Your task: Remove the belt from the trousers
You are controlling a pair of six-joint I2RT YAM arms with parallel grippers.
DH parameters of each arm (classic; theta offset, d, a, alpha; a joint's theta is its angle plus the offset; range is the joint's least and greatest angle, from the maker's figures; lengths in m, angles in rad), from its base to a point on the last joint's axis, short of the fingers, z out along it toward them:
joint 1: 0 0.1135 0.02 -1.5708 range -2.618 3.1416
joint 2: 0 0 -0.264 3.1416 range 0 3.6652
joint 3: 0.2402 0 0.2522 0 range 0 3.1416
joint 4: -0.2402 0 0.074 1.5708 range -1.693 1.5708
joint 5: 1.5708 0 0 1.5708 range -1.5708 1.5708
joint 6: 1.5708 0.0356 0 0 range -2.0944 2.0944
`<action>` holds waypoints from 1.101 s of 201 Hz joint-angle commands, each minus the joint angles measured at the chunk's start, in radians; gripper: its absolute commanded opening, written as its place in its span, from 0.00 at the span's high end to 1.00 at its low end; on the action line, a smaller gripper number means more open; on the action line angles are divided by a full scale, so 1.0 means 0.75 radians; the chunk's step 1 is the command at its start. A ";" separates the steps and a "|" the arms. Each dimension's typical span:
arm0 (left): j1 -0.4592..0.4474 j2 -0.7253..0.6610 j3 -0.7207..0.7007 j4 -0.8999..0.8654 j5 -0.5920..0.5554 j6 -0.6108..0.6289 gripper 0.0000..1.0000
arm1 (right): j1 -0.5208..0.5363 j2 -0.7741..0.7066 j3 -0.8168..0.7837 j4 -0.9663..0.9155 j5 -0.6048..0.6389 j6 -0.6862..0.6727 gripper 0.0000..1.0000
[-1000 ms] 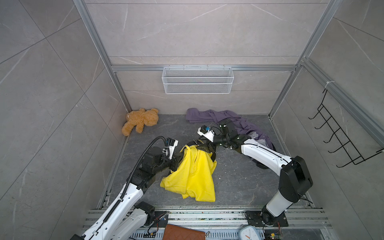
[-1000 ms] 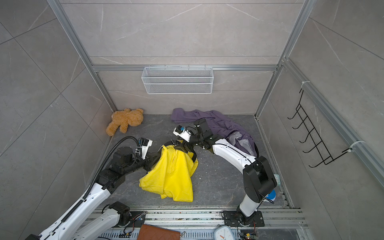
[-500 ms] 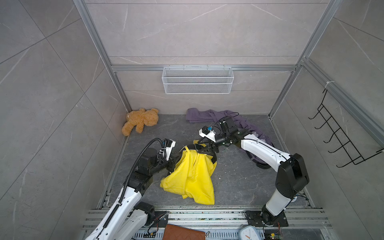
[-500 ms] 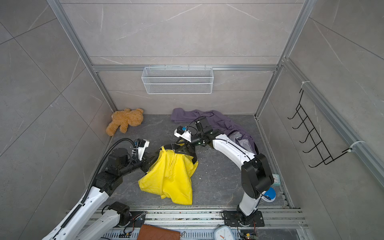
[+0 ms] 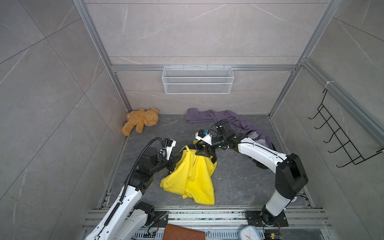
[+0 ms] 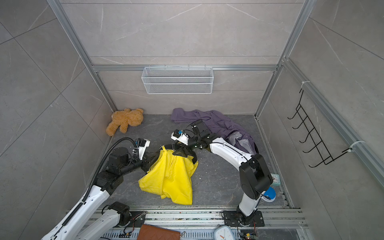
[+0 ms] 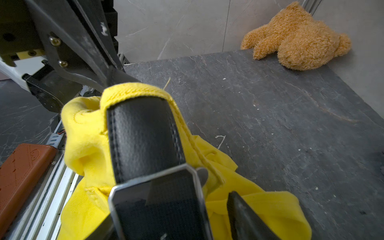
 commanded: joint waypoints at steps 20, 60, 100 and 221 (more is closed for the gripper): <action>0.007 -0.015 0.047 0.115 0.041 0.008 1.00 | 0.006 -0.040 -0.036 0.064 0.056 0.045 0.44; 0.008 -0.016 0.034 0.097 0.036 0.000 1.00 | 0.009 -0.056 -0.049 0.108 0.058 0.089 0.65; 0.008 -0.023 0.005 0.102 0.035 -0.016 1.00 | 0.008 -0.059 -0.027 0.093 0.044 0.108 0.37; 0.007 -0.015 0.035 0.108 0.050 -0.016 1.00 | 0.029 -0.056 -0.020 0.113 0.034 0.032 0.38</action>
